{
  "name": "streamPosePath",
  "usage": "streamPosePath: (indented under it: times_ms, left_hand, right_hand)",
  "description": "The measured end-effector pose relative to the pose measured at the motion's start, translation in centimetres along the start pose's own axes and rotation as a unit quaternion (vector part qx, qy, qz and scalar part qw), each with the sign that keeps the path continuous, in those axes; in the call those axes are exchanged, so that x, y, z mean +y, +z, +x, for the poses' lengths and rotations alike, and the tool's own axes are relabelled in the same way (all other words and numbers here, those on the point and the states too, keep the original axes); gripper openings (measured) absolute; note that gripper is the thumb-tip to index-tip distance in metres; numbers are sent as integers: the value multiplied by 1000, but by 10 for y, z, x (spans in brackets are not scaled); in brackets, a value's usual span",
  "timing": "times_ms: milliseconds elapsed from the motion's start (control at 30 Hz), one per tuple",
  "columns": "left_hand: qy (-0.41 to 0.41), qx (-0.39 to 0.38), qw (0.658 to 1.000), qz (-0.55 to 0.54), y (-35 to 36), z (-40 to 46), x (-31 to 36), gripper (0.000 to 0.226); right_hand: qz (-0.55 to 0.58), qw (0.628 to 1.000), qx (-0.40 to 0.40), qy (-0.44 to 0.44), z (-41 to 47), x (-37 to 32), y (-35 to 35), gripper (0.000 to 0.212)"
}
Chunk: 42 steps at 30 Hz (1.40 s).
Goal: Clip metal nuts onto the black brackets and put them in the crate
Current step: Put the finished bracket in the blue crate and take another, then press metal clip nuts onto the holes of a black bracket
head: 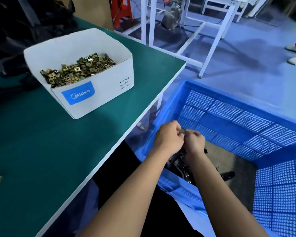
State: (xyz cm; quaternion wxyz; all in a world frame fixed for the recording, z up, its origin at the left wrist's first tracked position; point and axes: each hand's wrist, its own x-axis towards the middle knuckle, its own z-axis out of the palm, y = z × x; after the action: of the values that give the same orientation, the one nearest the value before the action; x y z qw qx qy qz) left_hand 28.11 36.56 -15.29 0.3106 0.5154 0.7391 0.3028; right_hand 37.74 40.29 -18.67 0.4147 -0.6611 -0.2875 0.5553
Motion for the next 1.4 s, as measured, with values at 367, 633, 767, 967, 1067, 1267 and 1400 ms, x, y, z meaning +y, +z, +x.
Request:
streamPosePath:
  times_ms: [367, 633, 767, 967, 1067, 1267, 1400]
  left_hand:
    - [190, 235, 936, -181, -167, -40, 74, 14]
    - [113, 439, 873, -178, -314, -135, -28, 9]
    - [-12, 510, 856, -84, -361, -186, -108, 10]
    - [-136, 546, 826, -13, -396, -258, -221, 10]
    - [-148, 571, 803, -92, -399, -265, -243, 10]
    - [-135, 587, 783, -155, -400, -250, -244, 15]
    - [-124, 584, 788, -149, -399, -249, -244, 17]
  right_hand:
    - [-42, 906, -90, -411, -138, -148, 70, 13]
    - [-109, 780, -297, -540, -290, -111, 197, 14]
    - [-235, 695, -416, -537, -340, -65, 264, 12]
    - [-477, 553, -258, -633, -367, -18, 332, 62]
    - [-512, 582, -282, -566, -365, -15, 352, 71]
    - [-378, 577, -334, -642, -364, 1, 349, 22]
    - [-325, 563, -417, -635, -362, -6, 349, 18]
